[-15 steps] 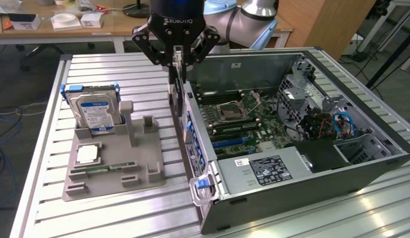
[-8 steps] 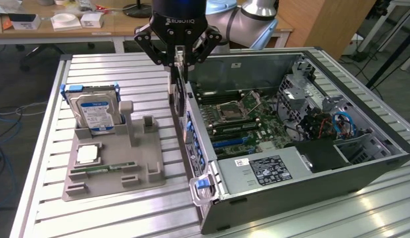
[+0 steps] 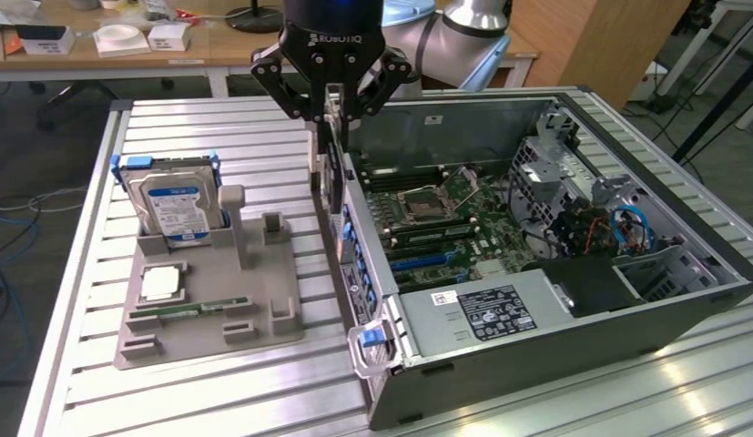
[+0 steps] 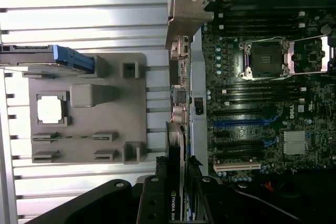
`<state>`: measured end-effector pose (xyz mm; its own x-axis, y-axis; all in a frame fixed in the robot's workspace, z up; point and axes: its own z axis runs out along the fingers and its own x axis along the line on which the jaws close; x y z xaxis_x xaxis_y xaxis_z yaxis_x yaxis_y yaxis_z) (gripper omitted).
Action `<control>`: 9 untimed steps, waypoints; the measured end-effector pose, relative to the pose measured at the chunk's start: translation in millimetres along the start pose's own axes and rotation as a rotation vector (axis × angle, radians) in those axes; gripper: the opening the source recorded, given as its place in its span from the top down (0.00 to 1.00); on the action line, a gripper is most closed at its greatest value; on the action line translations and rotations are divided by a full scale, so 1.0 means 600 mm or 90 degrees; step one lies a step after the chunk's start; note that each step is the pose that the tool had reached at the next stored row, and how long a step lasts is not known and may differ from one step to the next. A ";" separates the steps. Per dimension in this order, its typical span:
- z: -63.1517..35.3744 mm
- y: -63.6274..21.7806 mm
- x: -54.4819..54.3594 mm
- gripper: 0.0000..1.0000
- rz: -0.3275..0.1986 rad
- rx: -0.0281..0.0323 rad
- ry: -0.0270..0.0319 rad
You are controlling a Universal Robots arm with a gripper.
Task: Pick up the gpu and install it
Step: 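Pick up the gpu and move the gpu toward the slot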
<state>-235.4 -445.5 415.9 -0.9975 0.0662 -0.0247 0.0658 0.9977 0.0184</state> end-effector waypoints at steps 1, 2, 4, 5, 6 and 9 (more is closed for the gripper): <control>0.000 0.000 -0.001 0.74 0.000 0.0000 0.0000; 0.000 0.000 -0.002 0.74 0.000 0.0000 0.0000; 0.000 0.000 -0.003 0.74 0.000 0.0000 0.0000; 0.000 0.000 -0.004 0.74 0.000 0.0000 0.0000; 0.000 0.000 -0.005 0.74 -0.001 0.0000 0.0000; 0.000 0.001 -0.008 0.74 -0.001 0.0000 0.0000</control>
<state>-230.8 -445.5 415.9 -0.9976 0.0649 -0.0247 0.0645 0.9978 0.0184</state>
